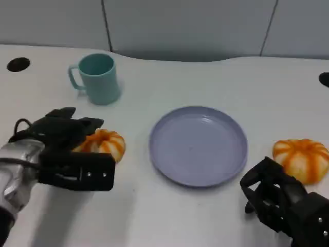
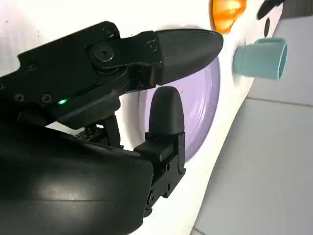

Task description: Grasp the bread from the table and place it into the plate.

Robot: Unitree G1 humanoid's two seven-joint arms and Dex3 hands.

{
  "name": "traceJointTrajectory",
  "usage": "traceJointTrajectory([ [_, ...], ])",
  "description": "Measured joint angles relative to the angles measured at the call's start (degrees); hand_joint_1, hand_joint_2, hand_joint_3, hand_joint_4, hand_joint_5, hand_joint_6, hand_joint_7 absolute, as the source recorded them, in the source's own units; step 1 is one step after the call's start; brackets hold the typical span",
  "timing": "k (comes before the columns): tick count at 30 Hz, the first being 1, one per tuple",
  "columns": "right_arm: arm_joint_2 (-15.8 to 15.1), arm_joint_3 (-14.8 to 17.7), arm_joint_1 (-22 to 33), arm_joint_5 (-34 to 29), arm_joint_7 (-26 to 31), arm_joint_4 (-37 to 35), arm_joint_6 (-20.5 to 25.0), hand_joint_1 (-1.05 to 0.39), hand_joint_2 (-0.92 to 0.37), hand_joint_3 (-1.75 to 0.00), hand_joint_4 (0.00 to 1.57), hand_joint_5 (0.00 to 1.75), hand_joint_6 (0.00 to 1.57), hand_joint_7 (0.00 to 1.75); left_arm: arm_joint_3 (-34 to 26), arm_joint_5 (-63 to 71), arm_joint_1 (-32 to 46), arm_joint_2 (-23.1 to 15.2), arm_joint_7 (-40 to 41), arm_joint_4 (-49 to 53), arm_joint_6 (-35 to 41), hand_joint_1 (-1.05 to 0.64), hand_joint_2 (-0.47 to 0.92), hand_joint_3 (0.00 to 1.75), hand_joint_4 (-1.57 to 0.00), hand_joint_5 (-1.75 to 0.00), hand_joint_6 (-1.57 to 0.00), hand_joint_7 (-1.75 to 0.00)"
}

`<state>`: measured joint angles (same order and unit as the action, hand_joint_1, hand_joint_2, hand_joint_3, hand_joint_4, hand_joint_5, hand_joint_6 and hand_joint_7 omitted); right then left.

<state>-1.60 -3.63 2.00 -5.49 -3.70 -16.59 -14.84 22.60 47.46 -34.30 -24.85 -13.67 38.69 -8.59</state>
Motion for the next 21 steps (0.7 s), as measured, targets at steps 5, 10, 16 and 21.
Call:
traceJointTrajectory([
  [5,-0.27,0.14,0.17,0.05,-0.2,0.06,-0.03,-0.25,-0.91,-0.35,0.59,1.75,0.38,1.75,4.82,0.7,-6.67,4.37,3.34,13.24,0.38,-0.61,0.77,0.0,0.0,0.0,-0.05,0.0],
  [10,-0.25,0.18,0.54,0.15,-0.25,0.34,-0.28,-0.26,-0.92,-0.35,0.57,1.75,0.38,1.75,7.72,0.72,-10.27,7.57,6.11,23.45,0.79,-0.59,0.76,0.01,0.0,0.0,-0.08,-0.01],
  [16,-0.19,0.08,1.48,0.08,-0.33,2.24,0.54,-0.26,-0.92,-0.35,0.57,1.75,0.38,1.75,9.61,0.01,-14.09,10.24,10.45,31.68,0.4,-0.62,0.74,0.0,-0.02,-0.01,-0.11,-0.03],
  [21,-0.18,0.08,1.9,-0.02,-0.23,2.31,0.58,-0.25,-0.92,-0.34,0.58,1.75,0.38,1.75,9.93,-0.78,-14.65,11.0,13.7,34.02,0.36,-0.47,0.76,0.01,-0.23,-0.11,-0.25,-0.06],
])
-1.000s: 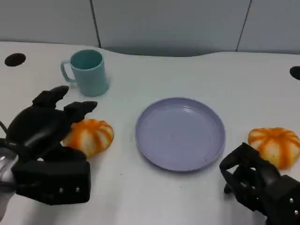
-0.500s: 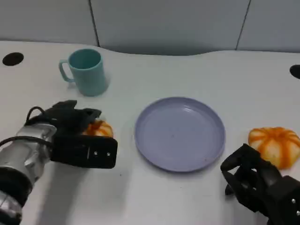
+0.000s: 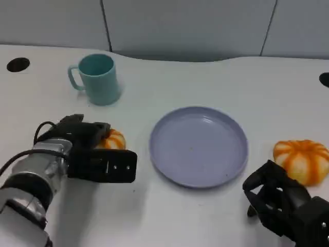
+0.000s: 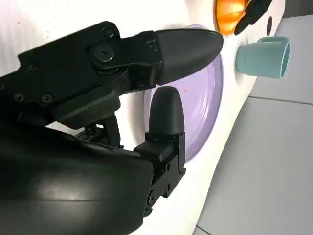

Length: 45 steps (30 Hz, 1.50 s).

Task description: Grasp the bread from the table and place it into the plate.

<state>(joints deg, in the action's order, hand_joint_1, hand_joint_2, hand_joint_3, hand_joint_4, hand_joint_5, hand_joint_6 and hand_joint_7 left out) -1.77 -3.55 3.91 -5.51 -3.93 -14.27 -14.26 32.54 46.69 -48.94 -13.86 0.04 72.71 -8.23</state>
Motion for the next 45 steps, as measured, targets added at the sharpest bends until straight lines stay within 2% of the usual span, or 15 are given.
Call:
traceJointTrajectory([
  [1,0.0,0.0,0.08,0.01,0.02,0.08,0.0,-0.25,-0.92,-0.34,0.58,1.75,0.38,1.75,-0.02,-0.46,-0.02,0.14,0.49,0.32,0.05,-0.39,0.78,0.0,-0.33,-0.41,-0.45,-0.19],
  [2,0.02,0.0,0.23,0.0,0.08,0.26,0.0,-0.25,-0.92,-0.34,0.58,1.75,0.38,1.75,-0.11,-0.93,-0.08,0.22,0.64,0.65,0.06,-0.35,0.81,0.0,-0.3,-0.85,-0.47,-0.54],
  [4,0.11,-0.03,0.72,0.0,0.27,1.06,0.13,-0.25,-0.92,-0.34,0.58,1.75,0.38,1.75,-0.55,-1.9,-0.05,0.33,1.92,1.16,-0.51,-0.28,0.85,0.01,-0.34,-1.5,-0.37,-1.38],
  [6,0.14,-0.09,0.95,0.0,0.27,1.95,0.4,-0.25,-0.92,-0.34,0.58,1.75,0.38,1.75,-0.72,-2.26,-0.03,0.36,4.19,1.43,-1.38,-0.26,0.89,0.01,-0.52,-1.7,-0.39,-1.67],
  [7,0.14,-0.1,0.96,0.03,0.25,2.14,0.54,-0.26,-0.92,-0.34,0.59,1.75,0.38,1.75,-0.69,-2.37,0.06,0.36,5.27,1.58,-1.63,-0.26,0.89,0.01,-0.56,-1.72,-0.41,-1.71],
  [11,0.15,-0.1,1.13,0.06,0.24,2.37,1.26,-0.25,-0.92,-0.34,0.59,1.75,0.39,1.75,-0.55,-2.65,0.24,0.39,8.92,2.16,-1.81,-0.29,0.92,0.03,-0.62,-1.74,-0.45,-1.74],
  [14,0.21,-0.11,1.18,0.03,0.3,2.66,1.65,-0.26,-0.92,-0.34,0.59,1.75,0.38,1.75,-0.96,-3.64,0.46,0.47,9.74,2.52,-1.83,-0.28,0.92,0.16,-0.53,-1.71,-0.5,-1.37],
  [16,0.37,-0.1,1.22,0.15,0.27,2.79,1.73,-0.26,-0.92,-0.34,0.59,1.75,0.38,1.75,-2.49,-5.56,0.94,0.5,9.73,2.66,-2.42,-0.26,0.92,0.18,-0.49,-1.73,-0.51,-1.35],
  [18,0.42,-0.09,1.23,0.28,0.21,2.78,1.75,-0.26,-0.92,-0.34,0.59,1.75,0.38,1.75,-4.04,-7.59,1.74,0.48,9.81,2.67,-3.54,-0.25,0.92,0.2,-0.51,-1.74,-0.49,-1.49],
  [21,0.52,-0.06,1.24,0.29,0.28,2.78,1.75,-0.25,-0.92,-0.34,0.59,1.75,0.38,1.75,-5.68,-9.62,2.91,0.31,10.85,2.64,-6.34,-0.25,0.92,0.19,-0.52,-1.75,-0.48,-1.51],
  [22,0.59,-0.07,1.24,0.3,0.29,2.78,1.75,-0.24,-0.92,-0.34,0.58,1.75,0.37,1.75,-5.88,-9.97,3.11,0.22,11.1,2.64,-7.0,-0.22,0.92,0.17,-0.66,-1.75,-0.49,-1.65],
  [25,0.82,-0.13,1.25,0.08,0.49,2.78,1.75,-0.25,-0.92,-0.34,0.57,1.75,0.37,1.75,-8.83,-13.15,4.87,-0.25,12.06,2.28,-11.36,-0.19,0.89,0.13,-0.78,-1.75,-0.53,-1.74],
  [33,0.97,-0.26,1.0,0.18,0.5,2.45,1.76,-0.24,-0.92,-0.36,0.57,1.75,0.37,1.75,-18.87,-24.4,7.17,-0.72,7.59,-0.71,-18.42,-0.15,0.87,0.1,-0.78,-1.75,-0.57,-1.75],
  [38,1.12,-0.27,0.73,0.22,0.41,1.98,1.77,-0.25,-0.92,-0.35,0.58,1.75,0.37,1.75,-25.12,-33.57,7.71,-0.49,-2.23,-6.35,-22.53,-0.14,0.88,0.09,-0.78,-1.75,-0.56,-1.75],
  [45,1.17,-0.28,-0.33,0.1,0.37,1.91,2.48,-0.25,-0.92,-0.35,0.59,1.75,0.37,1.75,-25.4,-35.46,7.54,1.47,-7.96,-14.46,-24.85,-0.11,0.87,0.08,-0.83,-1.75,-0.63,-1.75],
])
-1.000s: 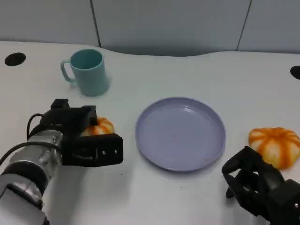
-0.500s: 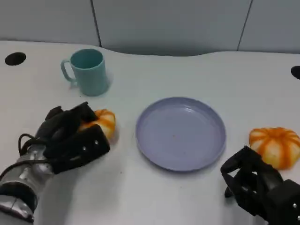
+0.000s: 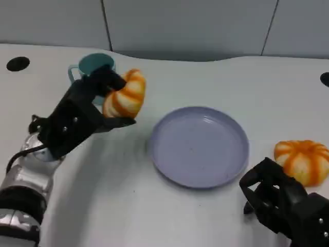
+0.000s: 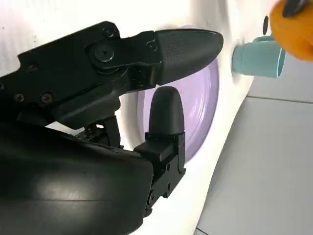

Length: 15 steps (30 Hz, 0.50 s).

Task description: Grasp the bread from the table and place it into the plate.

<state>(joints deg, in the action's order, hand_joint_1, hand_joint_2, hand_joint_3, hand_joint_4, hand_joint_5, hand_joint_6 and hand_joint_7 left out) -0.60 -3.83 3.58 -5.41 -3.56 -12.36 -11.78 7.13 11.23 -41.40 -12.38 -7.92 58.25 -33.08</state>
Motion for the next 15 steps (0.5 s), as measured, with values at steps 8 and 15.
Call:
traceJointTrajectory([
  [8,-0.02,-0.19,-0.39,0.07,-0.23,-0.91,0.1,-0.25,-0.92,-0.35,0.59,1.75,0.39,1.75,7.51,7.74,-8.17,6.47,0.41,2.77,4.13,-0.13,0.86,0.07,-0.9,-1.75,-0.68,-1.75],
  [15,0.22,-0.89,-0.32,-0.21,-0.31,-0.79,0.51,-0.28,-0.92,-0.34,0.61,1.75,0.39,1.75,14.48,16.13,-12.22,9.98,3.06,8.36,6.37,-0.12,0.86,0.08,-0.85,-1.75,-0.6,-1.75],
])
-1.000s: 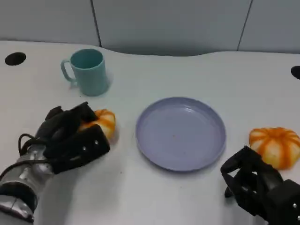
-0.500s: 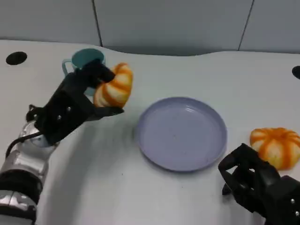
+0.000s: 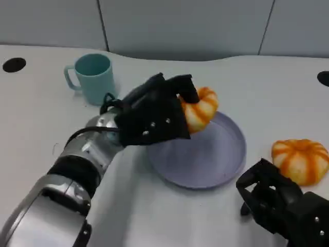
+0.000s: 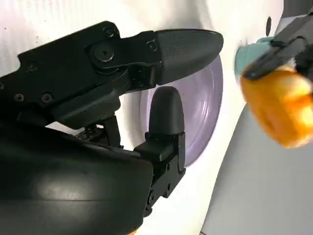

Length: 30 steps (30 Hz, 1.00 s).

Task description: Grasp the bread from the table and place it into the plate.

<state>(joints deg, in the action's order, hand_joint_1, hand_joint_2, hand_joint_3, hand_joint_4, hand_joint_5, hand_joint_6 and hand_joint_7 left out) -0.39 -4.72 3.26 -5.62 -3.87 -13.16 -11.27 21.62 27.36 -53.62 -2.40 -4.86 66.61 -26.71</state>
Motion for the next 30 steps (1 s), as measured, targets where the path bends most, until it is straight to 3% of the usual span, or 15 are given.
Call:
traceJointTrajectory([
  [6,0.33,-0.89,0.04,-0.23,0.28,0.02,-0.04,-0.28,-0.92,-0.34,0.64,1.75,0.41,1.75,4.74,5.53,-2.33,0.46,2.91,2.04,1.2,-0.2,0.86,0.08,-0.79,-1.75,-0.52,-1.75],
  [7,0.44,-0.93,0.07,-0.21,0.3,0.03,-0.08,-0.29,-0.92,-0.34,0.64,1.75,0.41,1.75,5.71,6.76,-2.51,0.4,3.34,2.2,1.2,-0.26,0.85,0.06,-0.63,-1.74,-0.43,-1.72],
  [9,0.71,-1.1,0.12,-0.29,0.53,0.02,-0.23,-0.3,-0.92,-0.33,0.64,1.75,0.41,1.75,6.97,7.85,-2.74,0.32,3.16,2.78,1.2,-0.3,0.84,0.05,-0.53,-1.75,-0.37,-1.71],
  [10,0.83,-1.19,0.16,-0.38,0.81,0.02,-0.3,-0.29,-0.92,-0.34,0.63,1.75,0.41,1.75,7.45,8.39,-2.88,0.21,2.72,2.98,1.2,-0.35,0.85,0.03,-0.43,-1.48,-0.38,-1.3],
  [12,1.04,-1.31,0.26,-0.54,1.04,0.09,-0.3,-0.29,-0.92,-0.34,0.62,1.75,0.41,1.75,7.51,8.31,-3.34,-0.15,-0.46,3.43,0.52,-0.38,0.86,0.01,-0.39,-1.31,-0.42,-1.02],
  [14,1.16,-1.5,0.48,-0.66,1.16,0.3,-0.29,-0.29,-0.92,-0.34,0.62,1.75,0.41,1.75,7.35,7.4,-3.94,-0.48,-3.65,3.74,-0.81,-0.47,0.89,0.0,-0.3,-0.85,-0.41,-0.51],
  [16,1.23,-1.74,0.54,-0.85,1.33,0.42,-0.29,-0.29,-0.92,-0.34,0.62,1.75,0.41,1.75,7.73,7.47,-4.44,-0.85,-5.26,3.77,-1.62,-0.53,0.91,0.01,-0.26,-0.52,-0.4,-0.18],
  [17,1.23,-1.85,0.56,-0.92,1.39,0.49,-0.29,-0.28,-0.92,-0.34,0.62,1.75,0.41,1.75,7.97,7.55,-4.63,-0.97,-5.9,3.8,-1.71,-0.56,0.92,0.01,-0.21,-0.42,-0.36,-0.1],
  [22,1.27,-2.04,0.62,-0.88,1.4,0.71,-0.26,-0.28,-0.92,-0.33,0.62,1.75,0.4,1.75,8.99,8.23,-5.88,-1.33,-7.87,4.18,-1.72,-0.71,0.92,0.06,-0.03,-0.24,-0.23,0.0],
  [30,1.36,-2.09,0.61,-0.62,1.57,0.78,0.02,-0.28,-0.92,-0.33,0.65,1.75,0.42,1.75,10.45,9.5,-6.66,-1.35,-8.03,4.5,-1.8,-0.89,0.92,0.17,0.0,-0.05,-0.12,-0.01],
])
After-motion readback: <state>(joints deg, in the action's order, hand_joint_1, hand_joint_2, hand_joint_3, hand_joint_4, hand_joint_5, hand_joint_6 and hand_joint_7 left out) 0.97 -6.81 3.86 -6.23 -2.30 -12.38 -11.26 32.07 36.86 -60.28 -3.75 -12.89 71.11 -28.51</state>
